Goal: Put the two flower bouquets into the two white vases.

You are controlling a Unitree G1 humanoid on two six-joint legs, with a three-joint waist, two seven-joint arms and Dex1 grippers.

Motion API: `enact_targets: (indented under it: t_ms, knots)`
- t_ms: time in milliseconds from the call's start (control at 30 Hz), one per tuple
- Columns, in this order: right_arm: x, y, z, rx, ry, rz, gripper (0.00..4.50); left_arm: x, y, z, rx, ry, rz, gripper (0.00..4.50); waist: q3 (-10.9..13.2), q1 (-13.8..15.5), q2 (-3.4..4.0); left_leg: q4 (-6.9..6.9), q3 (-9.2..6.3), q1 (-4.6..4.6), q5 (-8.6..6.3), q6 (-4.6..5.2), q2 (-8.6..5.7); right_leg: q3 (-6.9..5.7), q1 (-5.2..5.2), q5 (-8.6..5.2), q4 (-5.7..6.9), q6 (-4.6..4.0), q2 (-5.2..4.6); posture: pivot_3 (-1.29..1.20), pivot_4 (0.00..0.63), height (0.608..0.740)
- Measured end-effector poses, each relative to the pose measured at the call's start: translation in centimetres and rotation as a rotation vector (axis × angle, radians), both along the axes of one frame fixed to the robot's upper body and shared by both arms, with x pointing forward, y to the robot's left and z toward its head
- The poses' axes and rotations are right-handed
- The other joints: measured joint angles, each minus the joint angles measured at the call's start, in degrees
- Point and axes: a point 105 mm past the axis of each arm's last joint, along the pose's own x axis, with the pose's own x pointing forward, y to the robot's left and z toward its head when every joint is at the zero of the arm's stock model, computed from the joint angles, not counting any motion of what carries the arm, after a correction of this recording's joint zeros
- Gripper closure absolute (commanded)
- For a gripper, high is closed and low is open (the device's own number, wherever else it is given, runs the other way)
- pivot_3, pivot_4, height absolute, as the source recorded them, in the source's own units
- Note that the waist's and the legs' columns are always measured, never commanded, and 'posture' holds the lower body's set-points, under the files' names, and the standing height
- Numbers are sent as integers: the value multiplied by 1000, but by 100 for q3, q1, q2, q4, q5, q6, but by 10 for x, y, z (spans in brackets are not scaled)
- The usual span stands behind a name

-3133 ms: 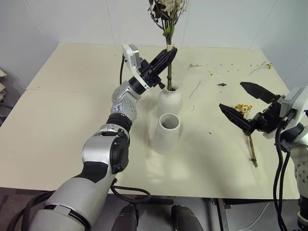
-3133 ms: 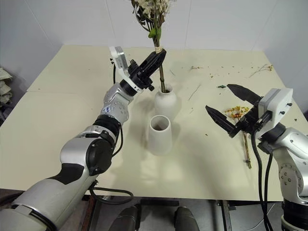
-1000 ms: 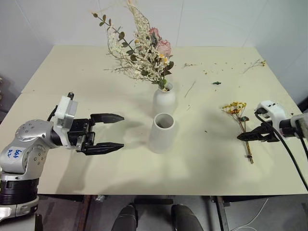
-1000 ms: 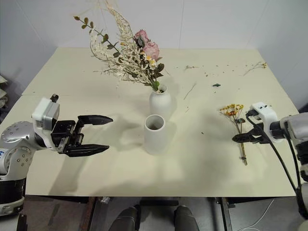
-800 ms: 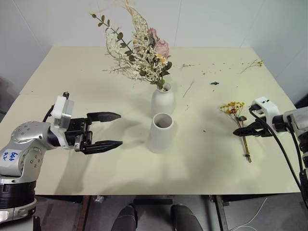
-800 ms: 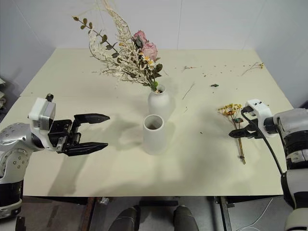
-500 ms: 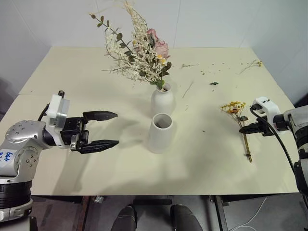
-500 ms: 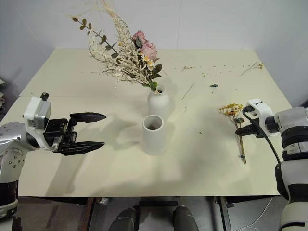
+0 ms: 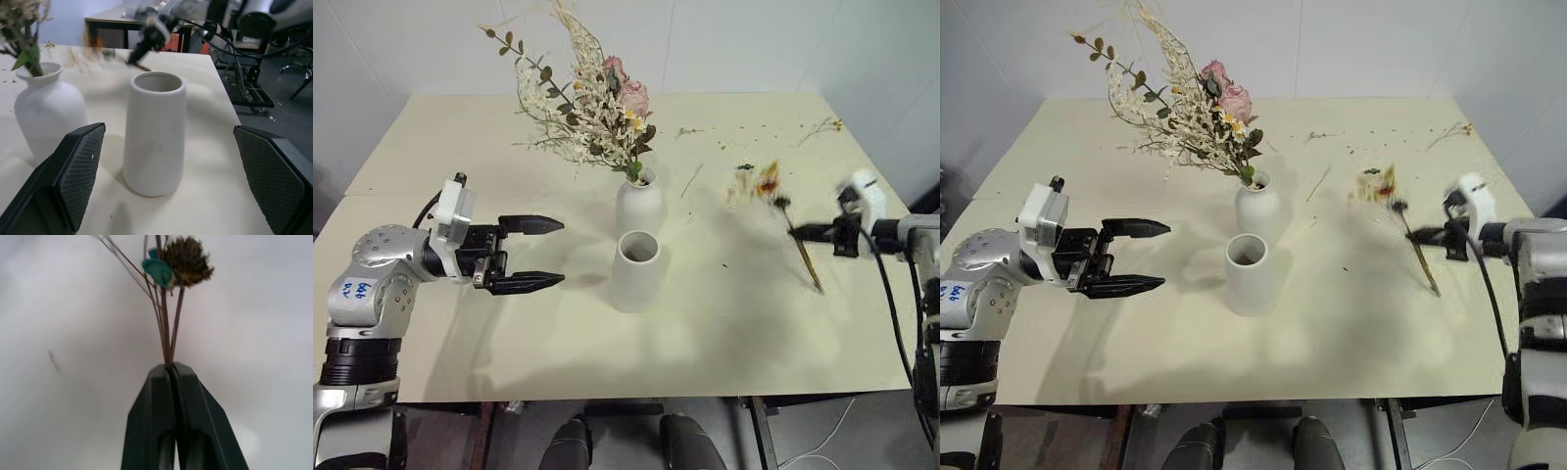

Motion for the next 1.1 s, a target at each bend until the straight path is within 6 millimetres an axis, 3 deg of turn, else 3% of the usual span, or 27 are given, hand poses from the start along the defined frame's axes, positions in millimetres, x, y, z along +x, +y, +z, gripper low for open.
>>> enact_targets:
  t_ms: [67, 133, 200, 267, 400, 633, 800, 1100]
  knots:
    - [-14, 18, 36, 139, -182, 48, 4473, 4, 0, 0, 10, -1, -7, 0, 0, 11, 0, 0, -3, -1, 2, -4, 0, -1, 0, 0, 4, 0, -1, 0, 150, 740]
    - [-41, 31, 73, 281, -328, 120, 4473, 10, 2, -3, 11, 10, 0, 0, 0, 38, 0, -2, -7, -2, 3, -6, -1, -3, 0, 0, 2, 0, -2, 0, 150, 740]
    - [-65, 43, 96, 365, -427, 175, 4473, 15, 3, -5, 1, 23, 8, 0, -1, 72, -2, 0, -9, -1, 3, -5, -1, -5, 3, 0, 1, 0, -2, 0, 150, 740]
    - [-82, 63, 104, 411, -464, 243, 4473, 17, 0, -8, -4, 32, -1, 0, -2, 105, -3, 2, -9, -1, 3, -4, -1, -5, 4, 0, 4, -1, -4, 0, 150, 740]
    - [-99, 94, 108, 460, -461, 339, 4473, 17, -8, -5, -4, 24, -42, 0, -2, 124, -3, 3, -10, 1, 5, -2, -2, -5, 2, 1, 15, -2, -4, 0, 150, 740]
    - [-97, 126, 104, 541, -413, 427, 4473, 18, -7, -9, 1, 45, -46, 0, -2, 132, -3, -4, -10, 5, 6, 1, -2, -4, -2, -1, 20, -6, -4, 0, 150, 740]
    - [-91, 155, 74, 549, -302, 487, 4473, 18, -9, -9, -1, 39, -42, 0, -2, 132, -4, -8, -10, 3, 7, 1, -2, -4, -6, -2, 21, -7, -3, 0, 150, 740]
    - [-91, 180, 59, 529, -285, 539, 4473, 18, -10, -10, -2, 44, -23, 0, -2, 132, -4, -10, -11, 4, 7, 1, -1, -4, -7, -3, 20, -8, -2, 0, 150, 740]
